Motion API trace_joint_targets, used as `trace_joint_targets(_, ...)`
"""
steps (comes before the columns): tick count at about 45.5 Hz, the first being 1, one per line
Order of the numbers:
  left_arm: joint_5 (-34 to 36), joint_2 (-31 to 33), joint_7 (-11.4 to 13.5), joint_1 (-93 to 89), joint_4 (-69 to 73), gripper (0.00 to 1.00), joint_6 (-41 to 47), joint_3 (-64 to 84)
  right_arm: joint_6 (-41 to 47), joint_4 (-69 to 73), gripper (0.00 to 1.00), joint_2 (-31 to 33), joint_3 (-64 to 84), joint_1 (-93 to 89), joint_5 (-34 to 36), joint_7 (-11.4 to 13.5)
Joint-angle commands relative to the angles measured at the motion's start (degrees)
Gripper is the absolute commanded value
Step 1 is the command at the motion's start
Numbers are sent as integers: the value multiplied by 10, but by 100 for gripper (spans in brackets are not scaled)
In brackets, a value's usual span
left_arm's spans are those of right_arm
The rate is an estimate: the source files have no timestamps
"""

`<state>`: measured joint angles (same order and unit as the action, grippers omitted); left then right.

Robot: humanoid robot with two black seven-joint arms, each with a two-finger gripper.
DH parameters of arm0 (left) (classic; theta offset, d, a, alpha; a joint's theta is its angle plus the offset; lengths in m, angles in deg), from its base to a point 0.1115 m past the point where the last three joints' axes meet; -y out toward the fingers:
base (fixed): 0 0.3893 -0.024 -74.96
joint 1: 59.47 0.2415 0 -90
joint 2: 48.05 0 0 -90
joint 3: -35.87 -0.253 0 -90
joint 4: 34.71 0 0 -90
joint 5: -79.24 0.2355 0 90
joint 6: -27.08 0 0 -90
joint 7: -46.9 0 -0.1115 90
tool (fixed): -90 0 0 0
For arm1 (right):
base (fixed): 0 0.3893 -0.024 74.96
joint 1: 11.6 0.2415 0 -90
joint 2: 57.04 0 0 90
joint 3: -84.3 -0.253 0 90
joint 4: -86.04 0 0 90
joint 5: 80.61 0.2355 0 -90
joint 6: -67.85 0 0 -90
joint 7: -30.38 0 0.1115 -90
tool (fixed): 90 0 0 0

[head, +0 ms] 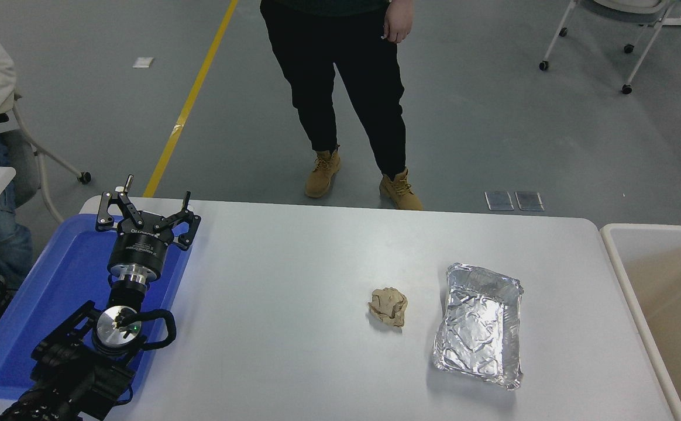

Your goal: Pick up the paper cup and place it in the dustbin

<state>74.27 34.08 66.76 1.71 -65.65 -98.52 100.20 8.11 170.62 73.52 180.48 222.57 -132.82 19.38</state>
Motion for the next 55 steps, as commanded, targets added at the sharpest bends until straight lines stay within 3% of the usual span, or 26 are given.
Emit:
trace_joint_targets(1,0,0,0,0,0,100,0,0,2,-26,0,37,1,2,-33,4)
trace_joint_targets(12,-1,0,0,0,0,100,0,0,-3,-101,0,123,-6,-15,-130,4)
trace_joint_targets(31,-1,0,0,0,0,100,1,0,-8,-239,0,228,-100,-136,-195,2)
trace_joint_targets(55,-2,0,1,0,0,100,1,0,-157,-388,0,233,-327,-521,-182,1)
